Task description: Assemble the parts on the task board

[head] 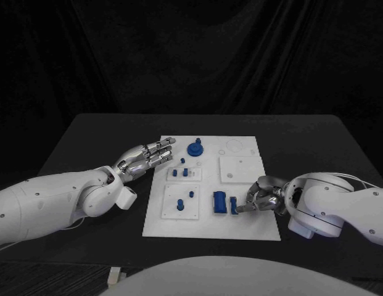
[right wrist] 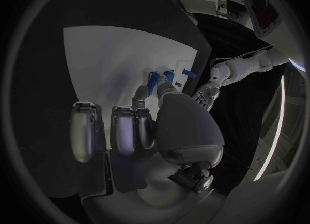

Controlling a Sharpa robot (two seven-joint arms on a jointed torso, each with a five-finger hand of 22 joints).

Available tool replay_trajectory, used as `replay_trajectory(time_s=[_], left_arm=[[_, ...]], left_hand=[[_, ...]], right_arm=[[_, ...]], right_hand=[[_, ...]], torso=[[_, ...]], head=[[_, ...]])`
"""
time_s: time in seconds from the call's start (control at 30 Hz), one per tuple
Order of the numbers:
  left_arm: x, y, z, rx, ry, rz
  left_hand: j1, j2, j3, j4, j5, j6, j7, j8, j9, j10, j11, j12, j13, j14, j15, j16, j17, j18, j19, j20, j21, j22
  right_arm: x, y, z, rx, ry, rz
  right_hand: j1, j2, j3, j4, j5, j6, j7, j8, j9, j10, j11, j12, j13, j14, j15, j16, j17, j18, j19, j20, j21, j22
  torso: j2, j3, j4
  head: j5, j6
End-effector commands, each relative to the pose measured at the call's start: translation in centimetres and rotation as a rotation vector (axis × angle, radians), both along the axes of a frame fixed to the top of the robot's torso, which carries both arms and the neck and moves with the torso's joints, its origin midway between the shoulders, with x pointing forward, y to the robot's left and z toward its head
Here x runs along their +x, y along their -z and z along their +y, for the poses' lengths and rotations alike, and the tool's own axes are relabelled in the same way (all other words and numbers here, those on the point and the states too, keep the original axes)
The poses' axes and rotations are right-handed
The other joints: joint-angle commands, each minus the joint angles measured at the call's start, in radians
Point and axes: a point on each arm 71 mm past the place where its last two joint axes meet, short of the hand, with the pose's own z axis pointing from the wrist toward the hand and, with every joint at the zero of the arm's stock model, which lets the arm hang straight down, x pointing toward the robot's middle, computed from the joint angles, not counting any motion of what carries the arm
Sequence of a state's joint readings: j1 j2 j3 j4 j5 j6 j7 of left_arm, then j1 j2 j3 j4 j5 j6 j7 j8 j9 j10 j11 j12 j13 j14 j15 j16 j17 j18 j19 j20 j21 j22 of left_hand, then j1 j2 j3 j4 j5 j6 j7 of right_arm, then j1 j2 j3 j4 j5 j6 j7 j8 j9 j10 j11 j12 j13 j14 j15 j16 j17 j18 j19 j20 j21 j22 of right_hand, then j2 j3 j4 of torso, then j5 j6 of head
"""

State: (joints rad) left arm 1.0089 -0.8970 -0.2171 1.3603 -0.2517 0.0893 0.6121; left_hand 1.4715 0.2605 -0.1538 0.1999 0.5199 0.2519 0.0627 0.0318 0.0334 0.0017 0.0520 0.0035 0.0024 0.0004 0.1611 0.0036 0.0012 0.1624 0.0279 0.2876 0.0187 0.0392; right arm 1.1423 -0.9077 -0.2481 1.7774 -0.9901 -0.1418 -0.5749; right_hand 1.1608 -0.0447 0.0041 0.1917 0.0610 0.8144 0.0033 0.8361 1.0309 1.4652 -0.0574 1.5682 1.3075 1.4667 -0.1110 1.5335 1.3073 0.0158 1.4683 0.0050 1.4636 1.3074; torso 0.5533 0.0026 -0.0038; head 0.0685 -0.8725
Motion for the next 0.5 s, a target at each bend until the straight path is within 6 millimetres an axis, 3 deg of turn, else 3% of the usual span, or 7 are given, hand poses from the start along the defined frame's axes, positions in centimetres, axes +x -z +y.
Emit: replay_trajectory(time_s=[0.03,0.5], left_arm=[[-0.06,-0.04,-0.18,-0.014,0.01,-0.003],[-0.03,0.02,-0.17,-0.013,0.011,0.0]], left_hand=[[-0.003,0.008,0.006,0.001,0.003,0.003,0.005,0.006,0.002,0.001,0.006,-0.003,-0.002,0.0,0.009,-0.004,-0.001,0.017,0.001,0.004,0.003,0.001],[-0.003,0.008,0.007,0.0,0.003,0.005,0.005,0.006,0.002,0.001,0.006,-0.002,-0.001,0.0,0.009,-0.004,-0.001,0.017,0.002,0.004,0.004,0.002]], right_arm=[[-0.13,0.11,0.12,-0.021,-0.034,-0.004],[-0.1,0.2,0.3,-0.021,-0.037,-0.004]], right_hand=[[0.005,0.001,0.0,0.009,-0.008,-0.007,-0.001,0.007,0.006,0.106,-0.006,0.003,0.263,0.082,-0.006,-0.003,0.146,0.015,0.049,-0.007,-0.006,0.223],[-0.002,-0.008,-0.008,0.019,-0.012,-0.01,-0.004,0.014,0.016,0.106,-0.008,0.003,0.263,0.082,-0.009,-0.004,0.145,0.015,0.048,-0.01,-0.008,0.223]], torso=[[0.0,0.0003,0.0006],[0.0,0.0,0.0002]], head=[[0.0,0.0],[-0.002,0.0]])
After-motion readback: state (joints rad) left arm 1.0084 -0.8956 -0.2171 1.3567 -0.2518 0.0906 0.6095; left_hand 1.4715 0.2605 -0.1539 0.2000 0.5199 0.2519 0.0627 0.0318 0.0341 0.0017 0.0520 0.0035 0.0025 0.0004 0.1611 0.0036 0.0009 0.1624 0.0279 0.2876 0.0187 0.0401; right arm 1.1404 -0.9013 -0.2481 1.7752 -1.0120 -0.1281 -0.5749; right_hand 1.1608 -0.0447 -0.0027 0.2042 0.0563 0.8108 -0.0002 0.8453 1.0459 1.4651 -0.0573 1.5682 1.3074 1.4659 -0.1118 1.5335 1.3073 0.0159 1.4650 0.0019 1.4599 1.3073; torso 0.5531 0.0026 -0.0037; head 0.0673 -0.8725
